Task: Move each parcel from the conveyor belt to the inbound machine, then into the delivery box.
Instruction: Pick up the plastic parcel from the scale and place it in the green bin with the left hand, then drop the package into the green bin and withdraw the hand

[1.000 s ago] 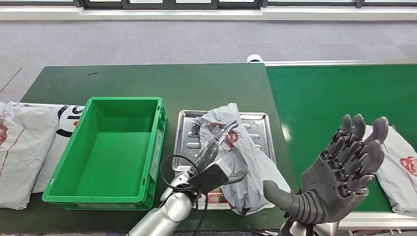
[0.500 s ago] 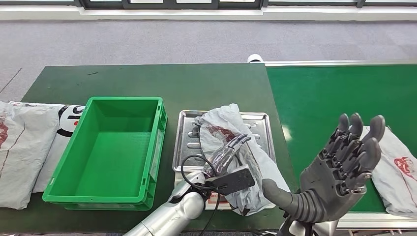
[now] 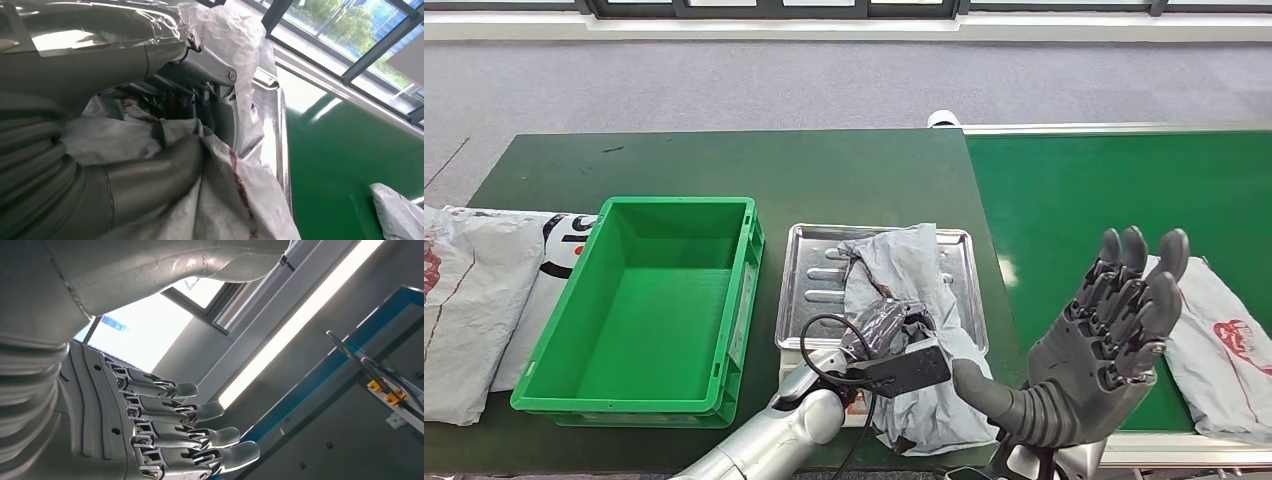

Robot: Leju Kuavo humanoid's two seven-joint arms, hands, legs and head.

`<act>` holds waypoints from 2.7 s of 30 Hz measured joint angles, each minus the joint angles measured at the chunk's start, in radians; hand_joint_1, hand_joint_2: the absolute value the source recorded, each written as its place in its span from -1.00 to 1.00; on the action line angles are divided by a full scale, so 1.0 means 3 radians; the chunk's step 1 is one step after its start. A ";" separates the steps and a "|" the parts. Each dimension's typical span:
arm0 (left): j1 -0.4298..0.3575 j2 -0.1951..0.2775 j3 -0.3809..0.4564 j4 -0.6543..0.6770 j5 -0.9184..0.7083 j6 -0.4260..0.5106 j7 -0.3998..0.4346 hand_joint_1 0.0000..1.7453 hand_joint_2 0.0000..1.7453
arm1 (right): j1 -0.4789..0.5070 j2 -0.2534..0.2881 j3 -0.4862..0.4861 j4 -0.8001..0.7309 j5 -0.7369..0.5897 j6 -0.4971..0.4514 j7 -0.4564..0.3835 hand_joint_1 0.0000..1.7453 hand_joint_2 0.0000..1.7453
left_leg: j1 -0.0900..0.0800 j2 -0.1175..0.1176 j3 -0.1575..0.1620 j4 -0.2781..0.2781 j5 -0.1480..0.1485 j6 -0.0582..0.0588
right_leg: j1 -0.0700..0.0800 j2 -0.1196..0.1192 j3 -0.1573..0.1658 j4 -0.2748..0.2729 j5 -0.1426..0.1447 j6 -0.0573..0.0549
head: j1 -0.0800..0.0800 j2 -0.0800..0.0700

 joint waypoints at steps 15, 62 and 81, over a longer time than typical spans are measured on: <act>-0.0035 -0.0002 0.0017 0.0069 -0.0255 0.0563 -0.0048 1.00 1.00 | -0.0022 0.0000 -0.0010 0.0063 -0.0020 0.0000 0.0000 -1.00 1.00 | 0.0000 -0.0001 -0.0001 0.0000 0.0001 -0.0001 | 0.0000 0.0000 0.0000 0.0001 0.0000 0.0000 | 0.0000 0.0000; 0.0777 0.0152 0.2549 -0.2056 -0.0533 0.1675 -0.1012 -0.47 1.00 | 0.0008 0.0000 -0.0094 -0.0079 -0.0028 -0.0001 0.0006 -1.00 1.00 | 0.0002 -0.0006 -0.0003 -0.0001 0.0006 -0.0004 | 0.0002 -0.0004 -0.0001 0.0002 0.0000 -0.0001 | 0.0000 0.0000; 0.0816 0.0158 0.2614 -0.2165 -0.0524 0.1675 -0.0937 -1.00 1.00 | 0.0007 0.0000 -0.0085 -0.0080 -0.0027 0.0000 0.0006 -1.00 1.00 | 0.0002 -0.0007 -0.0004 -0.0001 0.0006 -0.0004 | 0.0002 -0.0005 -0.0001 0.0002 0.0000 -0.0001 | 0.0000 0.0000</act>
